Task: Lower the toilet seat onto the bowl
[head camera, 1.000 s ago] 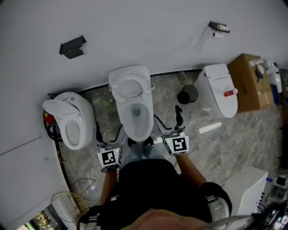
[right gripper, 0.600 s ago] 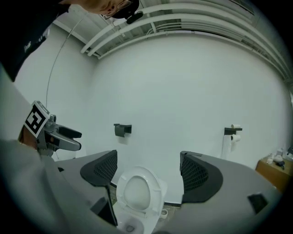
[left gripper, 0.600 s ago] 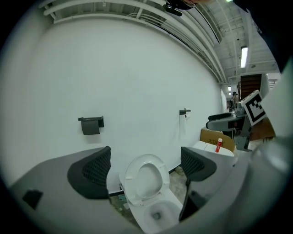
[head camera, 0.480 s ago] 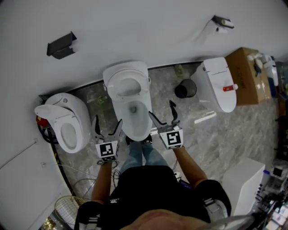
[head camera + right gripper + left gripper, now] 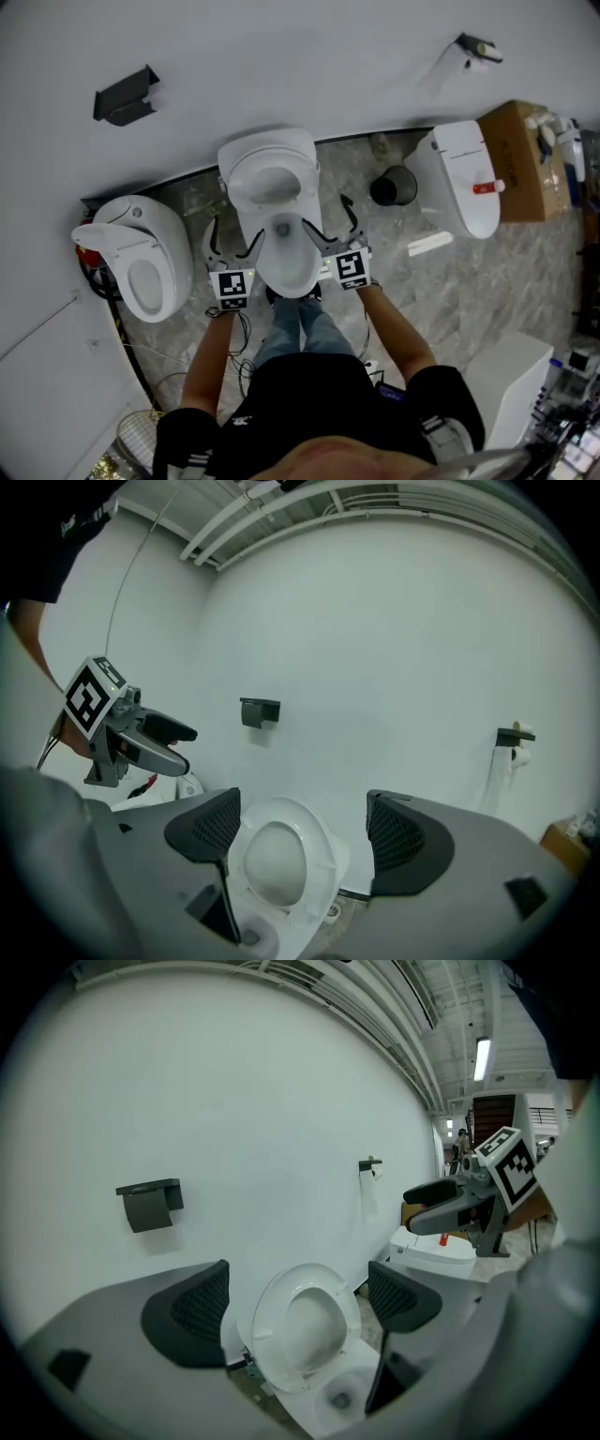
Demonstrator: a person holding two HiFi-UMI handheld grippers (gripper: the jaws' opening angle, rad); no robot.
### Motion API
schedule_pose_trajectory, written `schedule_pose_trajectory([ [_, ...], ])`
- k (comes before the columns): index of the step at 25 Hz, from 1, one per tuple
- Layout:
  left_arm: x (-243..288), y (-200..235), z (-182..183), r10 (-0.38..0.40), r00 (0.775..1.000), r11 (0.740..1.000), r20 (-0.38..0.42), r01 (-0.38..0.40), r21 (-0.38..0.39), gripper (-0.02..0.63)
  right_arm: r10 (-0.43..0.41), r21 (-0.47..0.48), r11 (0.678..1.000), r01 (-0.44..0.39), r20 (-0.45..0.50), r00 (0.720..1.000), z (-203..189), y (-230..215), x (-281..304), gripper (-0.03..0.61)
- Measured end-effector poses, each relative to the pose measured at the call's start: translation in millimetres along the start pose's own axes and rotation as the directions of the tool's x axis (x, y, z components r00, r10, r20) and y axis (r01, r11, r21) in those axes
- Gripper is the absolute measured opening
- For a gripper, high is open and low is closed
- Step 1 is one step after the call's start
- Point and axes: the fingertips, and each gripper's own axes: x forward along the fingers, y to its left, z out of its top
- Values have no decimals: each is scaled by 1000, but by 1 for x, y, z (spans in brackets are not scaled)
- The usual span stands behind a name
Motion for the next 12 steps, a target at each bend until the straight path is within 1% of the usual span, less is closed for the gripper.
schedule_pose_trajectory([
  [9, 49, 6, -29, -21, 998, 1000, -65, 23, 22, 463, 40, -47, 998, -42, -54, 998, -25, -4, 54, 420],
  [12, 66, 10, -38, -29, 996, 999, -83, 32, 40, 463, 47, -57, 997, -51, -70, 996, -33, -4, 70, 420],
])
